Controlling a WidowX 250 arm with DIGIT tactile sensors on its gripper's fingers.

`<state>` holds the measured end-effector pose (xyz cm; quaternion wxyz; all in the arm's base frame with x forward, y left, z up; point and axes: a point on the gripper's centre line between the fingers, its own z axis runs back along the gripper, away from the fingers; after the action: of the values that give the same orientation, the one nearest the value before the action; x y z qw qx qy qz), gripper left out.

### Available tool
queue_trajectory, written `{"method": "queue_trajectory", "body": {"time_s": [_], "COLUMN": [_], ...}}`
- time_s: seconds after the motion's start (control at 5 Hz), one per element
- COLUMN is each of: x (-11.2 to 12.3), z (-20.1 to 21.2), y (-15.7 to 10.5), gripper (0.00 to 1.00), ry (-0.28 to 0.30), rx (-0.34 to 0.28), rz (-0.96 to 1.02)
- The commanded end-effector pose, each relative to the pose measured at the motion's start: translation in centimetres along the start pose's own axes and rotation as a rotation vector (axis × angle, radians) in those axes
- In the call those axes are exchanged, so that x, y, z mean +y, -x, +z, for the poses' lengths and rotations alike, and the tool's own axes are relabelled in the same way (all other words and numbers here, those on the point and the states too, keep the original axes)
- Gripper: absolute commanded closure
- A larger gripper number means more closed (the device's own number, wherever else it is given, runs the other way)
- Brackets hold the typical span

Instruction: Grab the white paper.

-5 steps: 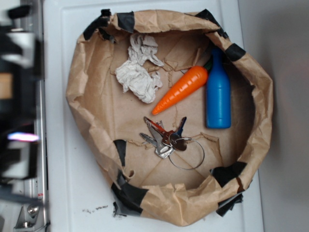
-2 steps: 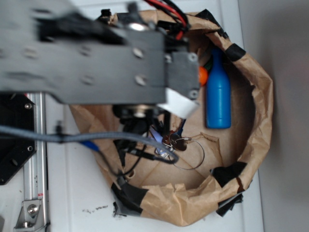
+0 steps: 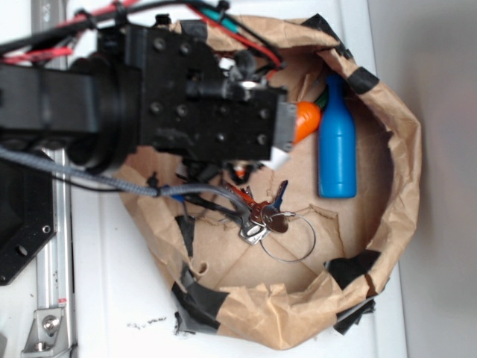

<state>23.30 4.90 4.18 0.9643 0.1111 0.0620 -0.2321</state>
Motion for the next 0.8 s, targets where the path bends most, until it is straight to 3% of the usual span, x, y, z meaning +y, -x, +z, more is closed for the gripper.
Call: {"method": "queue_trajectory", "body": {"time_s": [0.0, 0.2, 0.4, 0.6], "x": [1.5, 2.4, 2.3, 1.6], "z": [-2.5, -2.5, -1.4, 2.4], "y": [1.2, 1.5, 1.2, -0.1], "gripper": [0.23, 1.0, 1.0, 1.0], "ry": [0.002, -0.006, 0.009, 0.013], "rx": [-0.05, -0.069, -0.067, -0.127], "rz": [-0.047, 0.006, -0.018, -0.006]}}
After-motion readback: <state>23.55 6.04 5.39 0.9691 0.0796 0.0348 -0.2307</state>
